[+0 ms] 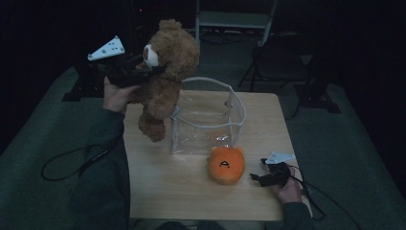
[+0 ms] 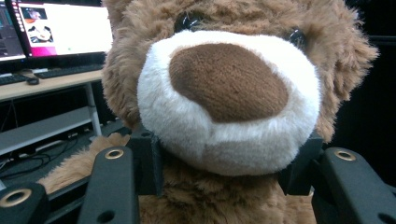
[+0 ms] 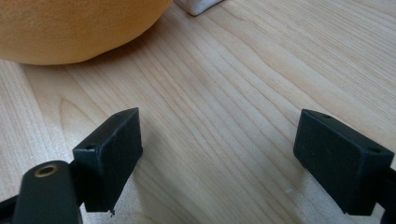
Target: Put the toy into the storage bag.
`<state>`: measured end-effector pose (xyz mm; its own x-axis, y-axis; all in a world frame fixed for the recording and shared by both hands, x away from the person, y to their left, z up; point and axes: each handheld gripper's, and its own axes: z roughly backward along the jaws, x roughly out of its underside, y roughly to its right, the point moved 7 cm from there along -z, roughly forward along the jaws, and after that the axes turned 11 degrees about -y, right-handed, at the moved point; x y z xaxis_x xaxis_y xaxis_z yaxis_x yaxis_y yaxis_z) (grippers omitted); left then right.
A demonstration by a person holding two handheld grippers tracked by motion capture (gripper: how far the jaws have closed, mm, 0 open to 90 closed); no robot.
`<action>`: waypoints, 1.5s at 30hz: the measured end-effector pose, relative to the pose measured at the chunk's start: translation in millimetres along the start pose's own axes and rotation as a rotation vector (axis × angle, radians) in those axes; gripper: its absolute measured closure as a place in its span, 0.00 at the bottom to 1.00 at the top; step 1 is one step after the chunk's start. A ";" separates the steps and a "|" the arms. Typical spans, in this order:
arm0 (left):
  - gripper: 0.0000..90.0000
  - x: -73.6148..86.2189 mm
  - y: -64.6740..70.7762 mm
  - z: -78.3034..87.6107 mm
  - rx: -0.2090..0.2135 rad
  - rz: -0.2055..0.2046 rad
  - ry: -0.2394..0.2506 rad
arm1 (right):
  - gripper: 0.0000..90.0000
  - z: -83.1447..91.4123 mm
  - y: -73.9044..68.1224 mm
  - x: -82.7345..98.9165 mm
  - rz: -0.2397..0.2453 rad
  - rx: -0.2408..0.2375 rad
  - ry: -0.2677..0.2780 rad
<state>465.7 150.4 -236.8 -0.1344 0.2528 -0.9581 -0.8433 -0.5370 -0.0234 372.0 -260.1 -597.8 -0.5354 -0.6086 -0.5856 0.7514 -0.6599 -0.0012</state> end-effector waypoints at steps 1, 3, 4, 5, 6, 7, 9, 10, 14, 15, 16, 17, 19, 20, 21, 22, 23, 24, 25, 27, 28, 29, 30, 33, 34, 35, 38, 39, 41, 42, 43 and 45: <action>0.50 -0.3 -0.2 -1.1 0.000 0.001 0.000 | 0.16 0.0 0.0 0.0 0.000 0.000 0.000; 0.50 -1.3 -0.6 -3.0 0.002 0.003 -0.001 | 0.16 0.0 0.0 0.0 0.000 0.000 0.000; 0.50 -2.0 -0.6 -3.9 0.003 0.005 0.000 | 0.16 0.0 0.0 0.0 0.000 0.000 0.000; 0.50 -2.8 -0.8 -4.8 0.005 0.005 0.000 | 0.16 0.0 0.0 0.0 0.000 0.000 0.000; 0.50 -3.4 -0.9 -5.7 0.005 0.005 -0.001 | 0.16 0.0 0.0 0.0 0.000 0.000 0.000; 0.50 -4.2 -0.9 -6.9 0.006 0.007 -0.002 | 0.16 0.0 0.0 0.0 0.000 0.000 0.000; 0.50 -5.7 -0.4 -9.5 0.007 0.006 -0.004 | 0.16 0.0 0.0 0.0 0.000 0.000 0.000; 0.50 -6.2 -0.2 -10.5 0.007 0.004 -0.004 | 0.16 0.0 0.1 0.0 0.000 0.000 0.000; 0.50 -8.2 1.3 -15.5 0.014 0.004 -0.006 | 0.16 0.0 0.0 0.0 0.000 0.000 0.000; 0.50 -8.9 1.8 -16.6 0.017 0.006 -0.005 | 0.16 0.0 0.0 0.0 0.000 0.000 0.000; 0.50 -9.7 2.1 -17.9 0.019 0.006 -0.002 | 0.16 0.0 0.0 0.0 0.000 0.000 0.000; 0.50 -10.5 2.3 -19.0 0.021 0.006 -0.002 | 0.16 0.0 0.0 0.0 0.000 0.000 0.000; 0.50 -12.2 2.9 -21.2 0.025 0.006 0.001 | 0.16 0.0 0.0 0.0 0.000 0.000 0.000; 0.50 -13.1 3.4 -22.4 0.027 0.006 0.002 | 0.16 0.0 0.0 0.0 0.000 0.000 0.000; 0.50 -14.1 3.8 -23.5 0.028 0.007 0.002 | 0.16 0.0 0.0 0.0 0.000 0.000 0.000; 0.50 -15.0 4.1 -24.6 0.029 0.005 0.000 | 0.16 0.0 0.1 0.0 0.000 0.001 0.000; 0.50 -15.9 4.4 -25.8 0.029 0.004 0.000 | 0.16 0.0 0.0 0.0 0.000 0.000 0.000; 0.50 -16.8 4.8 -26.9 0.030 0.003 0.000 | 0.16 0.0 0.0 0.0 0.000 0.001 0.000; 0.50 -17.5 5.5 -28.2 0.032 0.005 0.000 | 0.16 0.0 0.0 0.0 0.000 0.000 0.000; 0.50 -17.8 6.0 -30.1 0.036 0.003 -0.002 | 0.16 0.0 0.0 0.0 0.000 0.000 0.000; 0.50 -17.8 6.2 -31.2 0.039 0.004 -0.004 | 0.16 0.0 0.0 0.0 0.000 0.000 0.000; 0.50 -17.7 6.0 -32.3 0.038 0.003 -0.008 | 0.16 0.0 0.0 0.0 0.000 0.000 0.000; 0.50 -17.9 6.0 -33.6 0.038 0.005 -0.009 | 0.16 0.0 0.0 0.0 0.000 0.000 0.000; 0.50 -19.2 5.0 -36.7 0.037 0.007 -0.015 | 0.16 0.0 0.0 0.0 0.000 0.000 0.000; 0.50 -20.0 5.0 -37.6 0.038 0.008 -0.016 | 0.16 0.0 0.0 0.0 0.000 0.000 0.000; 0.50 -20.9 5.0 -38.3 0.040 0.006 -0.015 | 0.16 0.0 0.0 0.0 0.000 0.000 0.000; 0.50 -23.9 5.4 -40.5 0.042 0.007 -0.014 | 0.16 0.0 0.0 0.0 -0.001 0.000 -0.001; 0.50 -24.9 5.5 -41.2 0.041 0.008 -0.014 | 0.16 -0.1 0.1 0.0 0.000 0.001 0.000; 0.50 -26.8 5.7 -42.6 0.040 0.015 -0.005 | 0.16 -0.1 0.0 0.0 -0.001 0.000 0.000; 0.50 -27.6 6.1 -43.3 0.043 0.019 0.000 | 0.16 0.0 0.0 0.1 -0.001 0.000 -0.001; 0.50 -28.3 6.6 -44.1 0.046 0.020 0.003 | 0.16 0.0 0.0 0.1 -0.001 0.000 -0.001; 0.50 -29.8 7.6 -46.8 0.050 0.021 0.004 | 0.16 0.0 0.0 0.0 -0.001 0.000 -0.001</action>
<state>487.6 101.1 -221.7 -0.1507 0.2385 -0.9594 -0.8653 -0.5011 0.0114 372.0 -260.1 -597.8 -0.5365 -0.6082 -0.5850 0.7506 -0.6607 -0.0015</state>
